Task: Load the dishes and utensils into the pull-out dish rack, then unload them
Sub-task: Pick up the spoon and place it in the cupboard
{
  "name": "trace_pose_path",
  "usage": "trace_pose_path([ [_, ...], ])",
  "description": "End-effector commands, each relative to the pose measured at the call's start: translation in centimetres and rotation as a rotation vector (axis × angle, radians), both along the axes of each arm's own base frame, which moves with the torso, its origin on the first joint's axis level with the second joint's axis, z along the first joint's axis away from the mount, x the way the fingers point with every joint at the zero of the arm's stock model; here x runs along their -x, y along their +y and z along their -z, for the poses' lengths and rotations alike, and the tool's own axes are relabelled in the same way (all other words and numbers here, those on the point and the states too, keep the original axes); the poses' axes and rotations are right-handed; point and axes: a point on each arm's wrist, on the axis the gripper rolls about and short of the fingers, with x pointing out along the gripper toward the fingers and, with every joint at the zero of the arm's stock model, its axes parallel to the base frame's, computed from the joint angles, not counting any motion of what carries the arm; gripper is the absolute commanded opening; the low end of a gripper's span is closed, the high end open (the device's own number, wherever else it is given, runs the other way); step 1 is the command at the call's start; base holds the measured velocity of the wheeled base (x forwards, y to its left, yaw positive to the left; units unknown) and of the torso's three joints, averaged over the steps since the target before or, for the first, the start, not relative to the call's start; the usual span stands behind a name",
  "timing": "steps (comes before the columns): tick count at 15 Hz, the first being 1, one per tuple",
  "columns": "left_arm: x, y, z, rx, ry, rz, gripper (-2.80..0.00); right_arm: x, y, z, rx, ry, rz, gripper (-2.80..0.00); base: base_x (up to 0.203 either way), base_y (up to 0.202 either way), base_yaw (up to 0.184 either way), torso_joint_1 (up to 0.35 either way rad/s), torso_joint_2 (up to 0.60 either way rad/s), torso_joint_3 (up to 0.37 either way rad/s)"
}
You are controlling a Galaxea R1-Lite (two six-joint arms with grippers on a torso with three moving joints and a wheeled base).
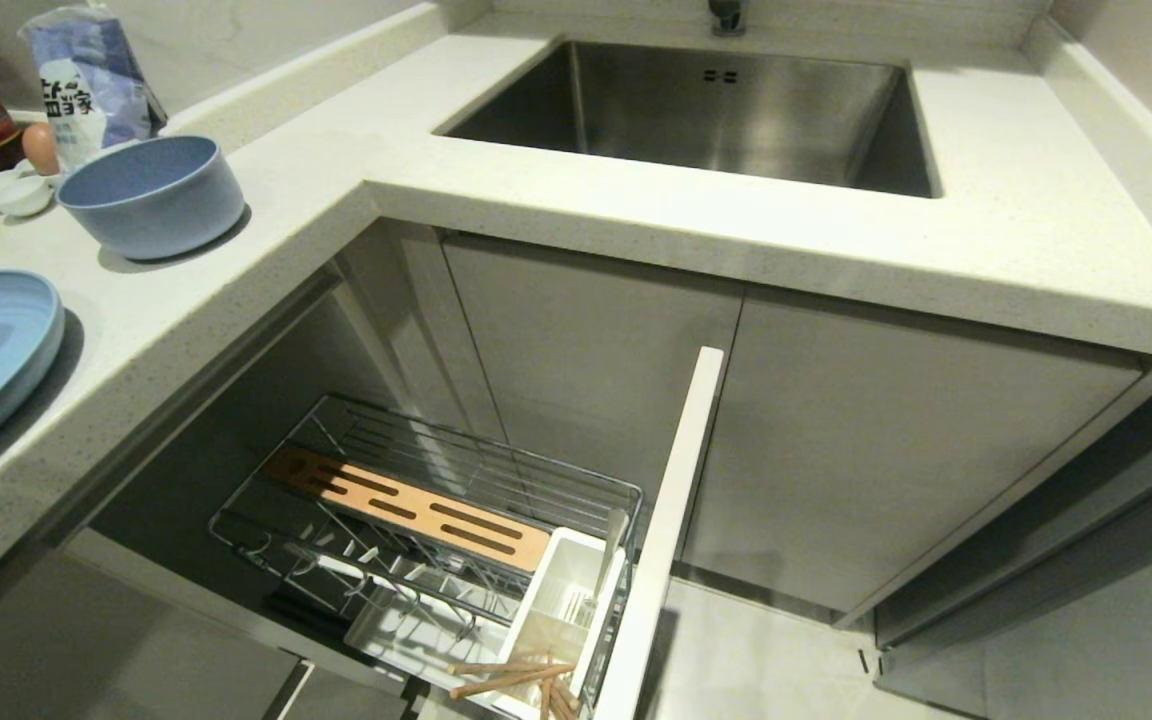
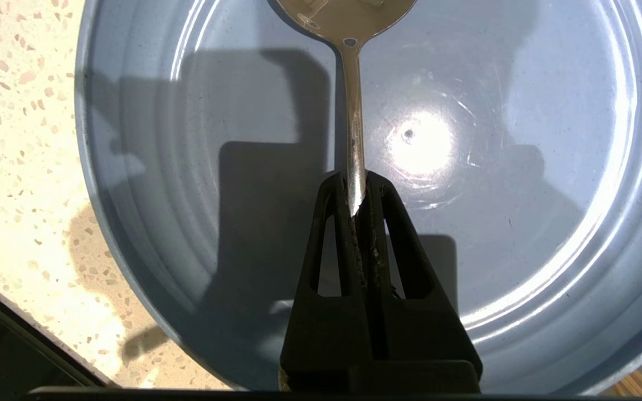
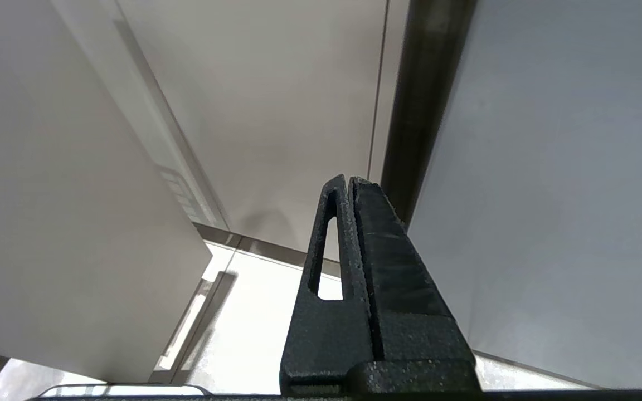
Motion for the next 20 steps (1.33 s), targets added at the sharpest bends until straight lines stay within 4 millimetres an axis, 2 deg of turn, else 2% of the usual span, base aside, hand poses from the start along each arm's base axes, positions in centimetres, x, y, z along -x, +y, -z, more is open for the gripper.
trace_pose_path([
  [1, 0.3, -0.3, 0.0, 0.002, 0.000, 0.006, -2.80, -0.2, 0.0, 0.7, 0.001, 0.024, -0.001, -2.80, 0.000, 0.000, 0.000, 0.000, 0.00, 0.000],
  [4, 1.6, -1.1, -0.6, -0.023, -0.039, 0.009, -2.80, -0.2, 0.0, 0.7, 0.000, 0.024, -0.001, -2.80, 0.000, 0.000, 0.000, 0.000, 0.00, 0.000],
  [7, 4.2, -3.3, -2.0, -0.077, -0.136, 0.045, -2.80, -0.2, 0.0, 0.7, 0.000, 0.024, -0.001, -2.80, 0.000, 0.000, 0.000, 0.000, 0.00, 0.000],
  [10, 6.7, -5.9, -3.1, -0.102, -0.252, 0.176, -2.80, -0.2, 0.0, 0.7, 0.000, 0.024, -0.002, -2.80, 0.000, 0.000, 0.000, 0.000, 0.00, 0.000],
  [14, 8.6, -8.1, -4.5, -0.067, -0.382, 0.472, -2.80, -0.2, 0.0, 0.7, -0.001, 0.024, -0.001, -2.80, 0.000, 0.000, 0.000, 0.000, 0.00, 0.000],
  [17, 9.0, -9.3, -4.8, -0.035, -0.409, 0.764, -2.80, -0.2, 0.0, 0.7, 0.001, 0.024, -0.001, -2.80, 0.000, 0.000, 0.000, 0.000, 0.00, 0.000],
  [18, 8.4, -9.7, -4.7, -0.030, -0.393, 0.839, -2.80, -0.2, 0.0, 0.7, 0.001, 0.024, -0.001, -2.80, 0.000, 0.000, 0.000, 0.000, 0.00, 0.000],
  [20, 5.8, -10.8, -4.1, -0.018, -0.294, 0.897, -2.80, -0.2, 0.0, 0.7, 0.001, 0.024, -0.001, -2.80, 0.000, 0.000, 0.000, 0.000, 0.00, 0.000],
])
